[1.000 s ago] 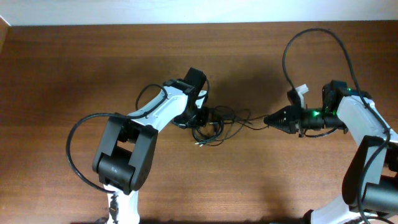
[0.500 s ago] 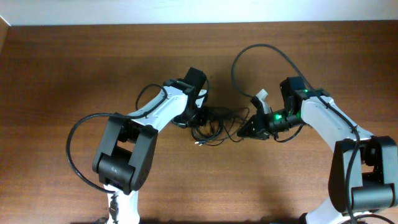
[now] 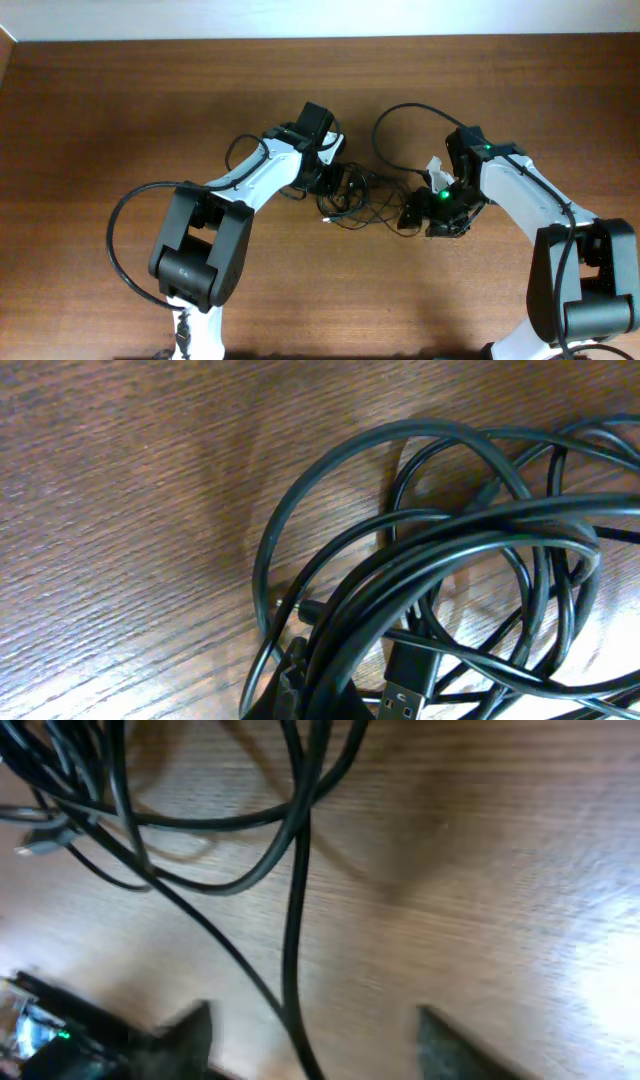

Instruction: Untangle cables

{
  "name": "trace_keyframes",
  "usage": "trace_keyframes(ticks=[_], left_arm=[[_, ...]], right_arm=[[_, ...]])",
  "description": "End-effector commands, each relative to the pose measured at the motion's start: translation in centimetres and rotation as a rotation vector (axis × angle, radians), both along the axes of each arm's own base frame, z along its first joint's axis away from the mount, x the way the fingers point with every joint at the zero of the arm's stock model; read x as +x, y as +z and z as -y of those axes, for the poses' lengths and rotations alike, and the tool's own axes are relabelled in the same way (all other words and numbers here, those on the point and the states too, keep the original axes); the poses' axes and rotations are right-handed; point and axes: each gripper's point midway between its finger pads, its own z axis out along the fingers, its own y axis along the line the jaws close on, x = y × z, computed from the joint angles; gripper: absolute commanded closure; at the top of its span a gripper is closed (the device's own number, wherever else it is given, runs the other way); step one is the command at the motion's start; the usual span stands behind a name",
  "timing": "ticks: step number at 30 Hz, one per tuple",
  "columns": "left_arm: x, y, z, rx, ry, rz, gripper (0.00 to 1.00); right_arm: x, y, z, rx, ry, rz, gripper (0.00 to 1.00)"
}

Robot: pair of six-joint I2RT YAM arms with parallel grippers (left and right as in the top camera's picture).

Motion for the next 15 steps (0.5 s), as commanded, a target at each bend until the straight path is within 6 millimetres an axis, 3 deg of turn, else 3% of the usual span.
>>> trace_keyframes(ticks=[1,3,7,9,12,15], left_arm=[[-0.1,0.6,0.0,-0.009,-0.02,0.003,1.0],[-0.5,0.5,-0.1,0.001,-0.043,-0.005,1.0],[-1.5,0.3,-0.6,0.026,-0.114,-0.023,1.0],[-1.8,0.2,-0.7,0.033,-0.138,-0.031,1.0],[-2.0,0.3,-0.5,0.019,-0.183,-0.024,1.0],[-2.7,1.0,1.1,-0.09,-0.267,-0.029,1.0]], right_arm=[[1.2,0.1,0.5,-0.039,0.015,0.078,0.26],[2.8,0.1,0.3,-0.031,0.015,0.146,0.3],[8.1,0.9,-0.4,-0.004,0.007,0.378,0.52],[8.5,1.1,-0.5,-0.001,0.006,0.401,0.54],[7.7,0.3,-1.5,-0.016,0.043,0.394,0.58],[8.2,-0.8,-0.3,-0.202,0.063,0.431,0.64]])
